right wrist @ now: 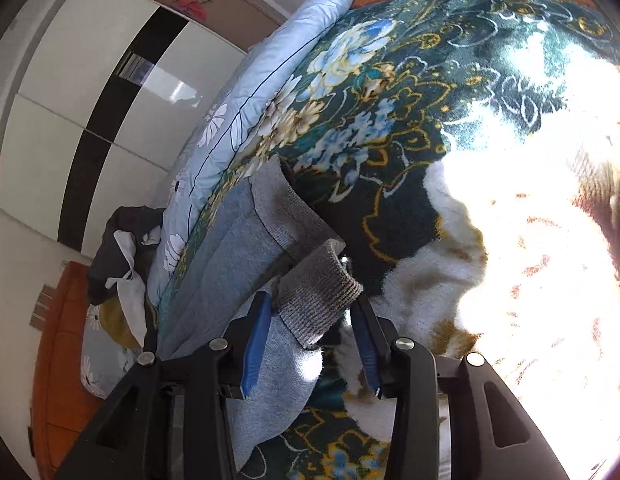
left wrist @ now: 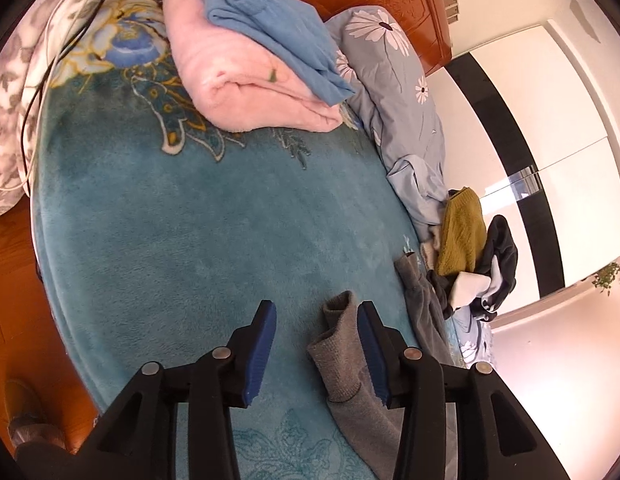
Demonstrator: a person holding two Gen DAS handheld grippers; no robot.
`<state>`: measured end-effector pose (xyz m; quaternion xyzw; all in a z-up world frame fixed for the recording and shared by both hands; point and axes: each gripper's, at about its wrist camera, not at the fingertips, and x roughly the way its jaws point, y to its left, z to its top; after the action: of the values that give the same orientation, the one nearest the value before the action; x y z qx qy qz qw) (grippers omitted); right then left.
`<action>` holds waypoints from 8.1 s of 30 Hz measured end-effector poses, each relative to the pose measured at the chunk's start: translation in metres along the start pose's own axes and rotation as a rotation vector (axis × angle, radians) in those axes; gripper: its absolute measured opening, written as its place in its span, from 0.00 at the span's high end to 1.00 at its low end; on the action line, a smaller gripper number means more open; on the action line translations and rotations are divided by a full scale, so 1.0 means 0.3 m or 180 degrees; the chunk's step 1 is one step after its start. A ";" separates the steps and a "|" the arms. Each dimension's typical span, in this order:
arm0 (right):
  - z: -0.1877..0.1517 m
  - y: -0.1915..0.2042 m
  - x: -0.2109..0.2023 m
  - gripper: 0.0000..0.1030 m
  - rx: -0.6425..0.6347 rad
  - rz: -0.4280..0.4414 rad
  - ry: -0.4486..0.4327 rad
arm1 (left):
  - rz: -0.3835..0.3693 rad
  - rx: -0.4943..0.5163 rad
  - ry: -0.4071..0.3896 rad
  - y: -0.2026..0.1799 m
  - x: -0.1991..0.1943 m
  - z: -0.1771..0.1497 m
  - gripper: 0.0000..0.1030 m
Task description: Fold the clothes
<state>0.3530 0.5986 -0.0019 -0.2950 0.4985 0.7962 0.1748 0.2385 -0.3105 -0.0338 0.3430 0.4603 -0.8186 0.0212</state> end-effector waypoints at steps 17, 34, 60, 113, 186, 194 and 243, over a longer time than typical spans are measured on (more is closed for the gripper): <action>0.074 0.026 0.014 0.75 -0.0024 -0.0757 -0.0594 | -0.0018 0.0518 0.0543 -0.399 0.340 0.009 0.42; 0.346 0.206 0.291 0.52 -0.0814 -0.0122 -0.0174 | 0.0352 0.0225 0.0794 -0.599 0.921 0.011 0.43; 0.555 0.471 0.450 0.93 -0.0992 0.1426 0.0176 | -0.0318 0.0770 -0.0233 -0.821 0.668 0.117 0.90; -0.002 0.133 0.107 0.92 0.0067 0.0582 -0.0130 | -0.0052 -0.0079 0.0257 -0.046 0.066 -0.114 0.34; 0.110 0.184 -0.038 0.92 0.0382 0.1339 -0.0225 | -0.0936 -0.0047 0.0357 -0.442 0.063 -0.044 0.92; 0.279 0.386 0.131 0.92 0.0132 0.1306 -0.0197 | -0.0475 0.0186 0.0296 -0.696 0.285 0.099 0.92; 0.149 0.246 0.437 0.28 0.0075 0.0418 0.0235 | 0.0120 -0.0142 0.0912 -0.485 0.900 0.073 0.33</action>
<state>0.1972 0.6041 -0.0208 -0.2889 0.5322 0.7886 0.1072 -0.0307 -0.1676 -0.0756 0.4643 0.4701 -0.7503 -0.0217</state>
